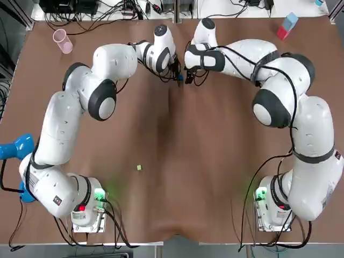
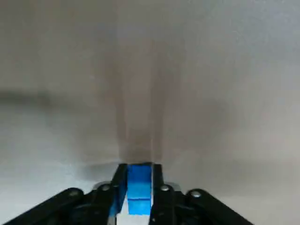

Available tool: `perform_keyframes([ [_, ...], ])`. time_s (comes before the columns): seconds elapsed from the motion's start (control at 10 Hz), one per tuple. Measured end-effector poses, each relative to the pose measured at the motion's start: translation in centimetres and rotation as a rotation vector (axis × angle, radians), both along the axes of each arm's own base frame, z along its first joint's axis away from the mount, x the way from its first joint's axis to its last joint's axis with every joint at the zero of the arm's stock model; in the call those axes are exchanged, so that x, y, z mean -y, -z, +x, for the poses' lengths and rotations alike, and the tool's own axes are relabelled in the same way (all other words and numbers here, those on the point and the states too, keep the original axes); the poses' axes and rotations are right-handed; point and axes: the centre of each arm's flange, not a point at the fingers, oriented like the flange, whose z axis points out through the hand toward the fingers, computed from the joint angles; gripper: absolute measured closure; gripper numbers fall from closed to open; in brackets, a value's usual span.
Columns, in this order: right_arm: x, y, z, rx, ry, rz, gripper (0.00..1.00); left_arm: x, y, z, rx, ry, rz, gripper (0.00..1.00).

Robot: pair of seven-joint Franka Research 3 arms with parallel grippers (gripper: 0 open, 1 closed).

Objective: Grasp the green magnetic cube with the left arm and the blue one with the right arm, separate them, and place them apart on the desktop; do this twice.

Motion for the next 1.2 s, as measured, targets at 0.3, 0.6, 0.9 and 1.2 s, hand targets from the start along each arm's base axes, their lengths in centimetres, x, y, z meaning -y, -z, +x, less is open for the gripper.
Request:
perform_keyframes([
  [0.3,-2.9,1.2,-0.7,-0.023,0.079,0.003,0.16,0.0,-0.1,0.1,0.005,0.009,-0.001,0.76],
  [0.6,-3.0,1.8,-0.2,-0.013,0.099,-0.003,0.16,0.0,-0.3,0.3,0.024,0.06,0.002,0.77],
  [0.9,-1.2,1.3,1.5,0.01,0.115,-0.016,0.17,-0.1,-0.3,0.2,0.018,0.102,0.014,0.77],
  [1.2,-1.5,1.3,1.3,0.009,0.11,-0.014,0.18,-0.3,-0.4,0.4,0.016,0.121,0.023,0.77],
])
